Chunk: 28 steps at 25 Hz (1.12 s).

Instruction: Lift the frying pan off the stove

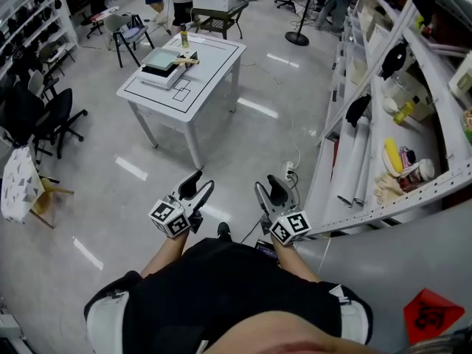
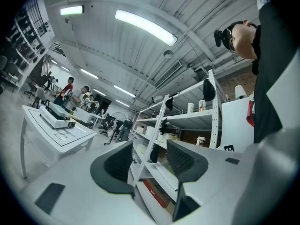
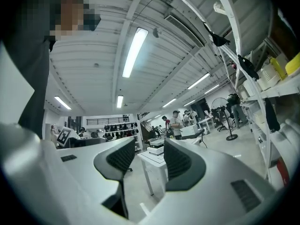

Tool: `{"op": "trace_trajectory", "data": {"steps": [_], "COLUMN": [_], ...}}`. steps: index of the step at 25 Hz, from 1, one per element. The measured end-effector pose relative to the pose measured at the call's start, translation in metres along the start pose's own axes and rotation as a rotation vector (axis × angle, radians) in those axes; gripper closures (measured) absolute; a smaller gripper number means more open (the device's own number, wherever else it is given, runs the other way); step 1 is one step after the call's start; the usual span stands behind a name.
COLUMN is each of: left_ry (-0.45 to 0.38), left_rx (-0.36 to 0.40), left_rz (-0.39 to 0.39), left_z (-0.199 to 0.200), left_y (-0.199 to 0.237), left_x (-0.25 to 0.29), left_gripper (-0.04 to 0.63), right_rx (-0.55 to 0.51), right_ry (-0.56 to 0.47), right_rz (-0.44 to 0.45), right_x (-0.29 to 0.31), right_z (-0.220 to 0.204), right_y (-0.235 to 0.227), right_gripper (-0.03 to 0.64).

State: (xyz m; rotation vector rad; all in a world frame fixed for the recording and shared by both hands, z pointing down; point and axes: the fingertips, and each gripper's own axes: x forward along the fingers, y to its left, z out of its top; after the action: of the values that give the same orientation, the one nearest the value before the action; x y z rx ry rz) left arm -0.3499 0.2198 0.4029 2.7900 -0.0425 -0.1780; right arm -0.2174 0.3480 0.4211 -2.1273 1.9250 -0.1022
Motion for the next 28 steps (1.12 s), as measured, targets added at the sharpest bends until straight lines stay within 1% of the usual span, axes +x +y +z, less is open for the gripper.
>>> {"op": "trace_trajectory", "data": {"steps": [5,9,11,14,18,23,28], "left_ry": [-0.041,-0.049,-0.052,-0.051,-0.032,-0.017,0.007], "left_rx": [-0.006,-0.02,-0.036,-0.048,-0.078,-0.093,-0.08], "left_rz": [0.015,0.008,-0.001,-0.02,-0.032,0.0,0.053], "left_z": [0.017,0.025,0.027,0.024,0.012,0.003,-0.003], "left_y": [0.042,0.072,0.084,0.102,0.12,0.143,0.175], "left_x": [0.036,0.066,0.081,0.102,0.132,0.157,0.184], "left_gripper": [0.367,0.367,0.367,0.367,0.367,0.367,0.367], "right_rx": [-0.041,-0.045,-0.066,-0.098,-0.085,-0.077,-0.059], "right_ry": [-0.013,-0.013,-0.001,0.002,0.006,0.062,0.056], "right_rz": [0.028,0.031,0.034,0.026,-0.009,-0.038,-0.025], "right_x": [0.05,0.086,0.1,0.116,0.126,0.137,0.169], "right_z": [0.018,0.03,0.034,0.037,0.032,0.017,0.012], "right_y": [-0.027,-0.048,-0.057,-0.071,-0.097,-0.133,-0.17], "right_gripper": [0.423,0.423,0.423,0.423,0.423,0.423,0.423]}}
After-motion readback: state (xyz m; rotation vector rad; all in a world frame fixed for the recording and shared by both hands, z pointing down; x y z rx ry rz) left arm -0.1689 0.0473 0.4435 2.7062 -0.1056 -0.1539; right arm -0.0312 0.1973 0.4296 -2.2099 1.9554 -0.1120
